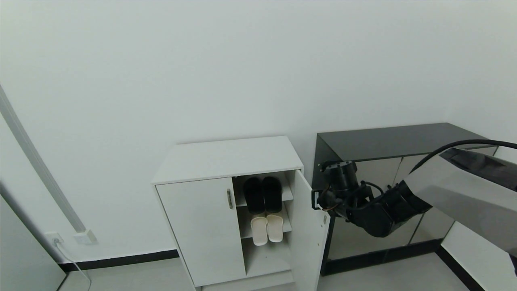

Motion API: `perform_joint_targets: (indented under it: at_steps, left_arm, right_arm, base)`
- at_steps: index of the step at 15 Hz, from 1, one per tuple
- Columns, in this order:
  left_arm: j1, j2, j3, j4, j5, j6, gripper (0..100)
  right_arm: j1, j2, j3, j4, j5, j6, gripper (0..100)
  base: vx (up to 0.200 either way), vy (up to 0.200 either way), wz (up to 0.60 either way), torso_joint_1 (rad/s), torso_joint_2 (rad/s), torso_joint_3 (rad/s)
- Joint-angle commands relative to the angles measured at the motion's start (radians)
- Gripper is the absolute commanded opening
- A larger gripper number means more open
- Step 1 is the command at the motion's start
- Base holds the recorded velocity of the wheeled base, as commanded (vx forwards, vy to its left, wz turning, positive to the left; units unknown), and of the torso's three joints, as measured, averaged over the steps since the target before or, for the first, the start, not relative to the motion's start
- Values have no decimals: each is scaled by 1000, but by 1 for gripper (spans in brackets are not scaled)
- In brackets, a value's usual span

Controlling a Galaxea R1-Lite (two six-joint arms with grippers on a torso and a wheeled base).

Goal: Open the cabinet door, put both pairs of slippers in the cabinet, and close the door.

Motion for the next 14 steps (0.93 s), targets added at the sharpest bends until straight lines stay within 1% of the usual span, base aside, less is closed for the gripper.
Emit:
perform_joint_targets:
  at_steps: [1,4,9,11,14]
  left_arm:
    - [0,1,0,0,0,0,0]
    - [0,1,0,0,0,-2,0]
    - [0,1,0,0,0,0,0]
    - [0,1,0,0,0,0,0]
    - [0,1,0,0,0,0,0]
  right_arm:
    - [-47,66,-68,35,-28,5,0]
    - [-70,126,-102,37,-28,5,0]
    - [-67,155,-108,38,-25,5,0]
    - [-54,157,-105,38,-23,9,0]
    - [-2,152,-93,38,-20,40,0]
  base:
    - [0,0,0,0,0,0]
    - [0,0,0,0,0,0]
    - [0,0,0,0,0,0]
    - [0,0,0,0,0,0]
    - [0,0,0,0,0,0]
